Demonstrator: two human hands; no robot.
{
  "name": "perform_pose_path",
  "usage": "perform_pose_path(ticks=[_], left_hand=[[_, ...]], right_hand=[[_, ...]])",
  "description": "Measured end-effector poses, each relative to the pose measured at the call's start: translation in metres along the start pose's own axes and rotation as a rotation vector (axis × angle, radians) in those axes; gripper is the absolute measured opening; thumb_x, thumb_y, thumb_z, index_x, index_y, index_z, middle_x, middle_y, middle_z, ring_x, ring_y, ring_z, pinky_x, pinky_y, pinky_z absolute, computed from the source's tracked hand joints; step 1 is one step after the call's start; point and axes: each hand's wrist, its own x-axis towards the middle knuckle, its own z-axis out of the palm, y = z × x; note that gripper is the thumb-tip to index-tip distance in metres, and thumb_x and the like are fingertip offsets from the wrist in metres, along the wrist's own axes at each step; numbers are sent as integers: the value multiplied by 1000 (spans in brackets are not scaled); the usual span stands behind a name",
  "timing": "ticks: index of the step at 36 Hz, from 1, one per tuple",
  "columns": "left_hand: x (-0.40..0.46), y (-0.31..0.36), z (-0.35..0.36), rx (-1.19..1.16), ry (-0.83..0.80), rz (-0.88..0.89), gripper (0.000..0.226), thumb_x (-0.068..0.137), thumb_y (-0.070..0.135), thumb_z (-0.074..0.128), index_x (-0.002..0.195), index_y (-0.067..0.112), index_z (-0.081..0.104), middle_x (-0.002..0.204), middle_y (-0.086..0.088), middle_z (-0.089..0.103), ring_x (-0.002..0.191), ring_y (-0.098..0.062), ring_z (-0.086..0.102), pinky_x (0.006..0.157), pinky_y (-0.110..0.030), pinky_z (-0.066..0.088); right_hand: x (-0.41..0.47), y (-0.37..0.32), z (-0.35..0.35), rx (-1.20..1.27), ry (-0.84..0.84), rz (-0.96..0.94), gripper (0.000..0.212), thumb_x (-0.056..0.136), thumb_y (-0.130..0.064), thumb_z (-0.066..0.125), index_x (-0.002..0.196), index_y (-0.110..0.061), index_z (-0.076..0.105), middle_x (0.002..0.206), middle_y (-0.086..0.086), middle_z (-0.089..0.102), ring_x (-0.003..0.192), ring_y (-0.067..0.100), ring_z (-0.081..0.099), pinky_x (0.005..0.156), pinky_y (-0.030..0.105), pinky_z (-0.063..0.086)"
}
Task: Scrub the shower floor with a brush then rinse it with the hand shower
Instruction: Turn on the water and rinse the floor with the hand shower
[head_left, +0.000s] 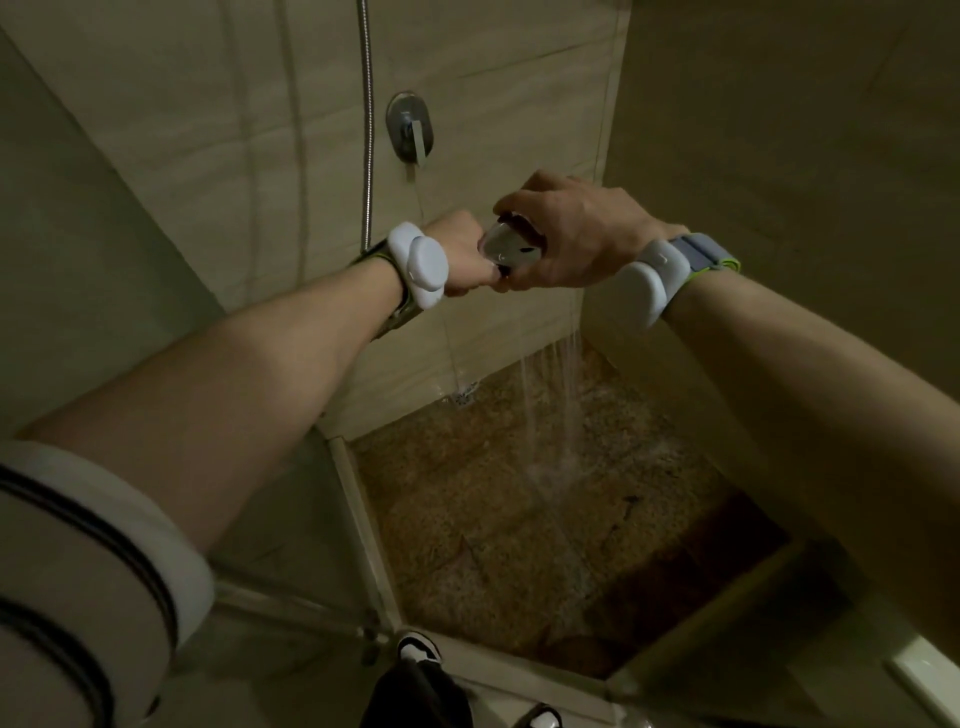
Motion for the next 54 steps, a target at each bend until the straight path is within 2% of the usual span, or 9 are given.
perform_pose_path(ticks=[9,17,24,29,37,42,45,48,54], left_hand=[[-2,1,-1,23,30,19,16,79,22,69,71,10,62,69,-9,61,61,-23,58,60,-32,45],[-5,3,-4,6,45,24,22,77,21,70,61,14,57,64,-8,60,57,-22,56,58,-32,43],[-4,3,0,13,56,8,29,76,21,70,55,15,52,54,-4,55,50,-21,52,53,-28,40],[-4,2,3,-21,0,2,32,80,18,71,55,15,52,52,-2,53,47,-18,50,50,-25,38],[-6,4,6,-109,-30,33,40,84,9,66,49,14,48,45,1,50,37,-9,44,43,-18,36],[-4,5,7,-112,-25,26,39,84,10,65,48,12,50,38,6,51,35,-7,45,45,-19,38],[-4,5,7,-146,-17,31,34,84,8,65,52,11,52,43,0,53,35,-7,47,41,-18,38],[-4,6,5,-150,0,21,29,85,7,63,58,11,53,52,-4,55,44,-13,52,43,-19,41],[-4,5,1,-80,98,21,26,83,19,67,61,17,54,56,2,58,50,-13,56,46,-21,40]], right_hand=[[1,2,1,-6,32,5,87,71,-78,62,143,-32,47,136,1,50,118,27,54,85,50,55],[1,1,1,-6,41,20,90,65,-83,55,140,-34,48,134,0,51,116,26,55,83,51,55],[3,2,3,-30,43,21,91,65,-83,56,140,-33,48,134,0,51,116,27,55,82,51,56],[3,3,6,-49,30,18,89,65,-83,58,138,-33,50,132,-1,51,114,26,56,82,50,56],[4,6,6,-71,50,14,84,67,-81,62,137,-34,53,130,-3,52,112,25,55,79,45,55],[4,9,7,-93,95,6,81,69,-75,65,138,-33,53,131,-3,52,114,24,53,74,39,51],[3,8,7,-83,120,4,80,70,-74,64,138,-33,53,133,-2,52,116,25,52,76,42,53],[4,8,6,-78,134,-2,81,71,-75,60,139,-32,51,134,-1,51,115,26,51,77,48,56],[7,11,8,-58,172,-30,85,74,-74,62,144,-30,44,138,2,47,120,27,48,78,49,56]])
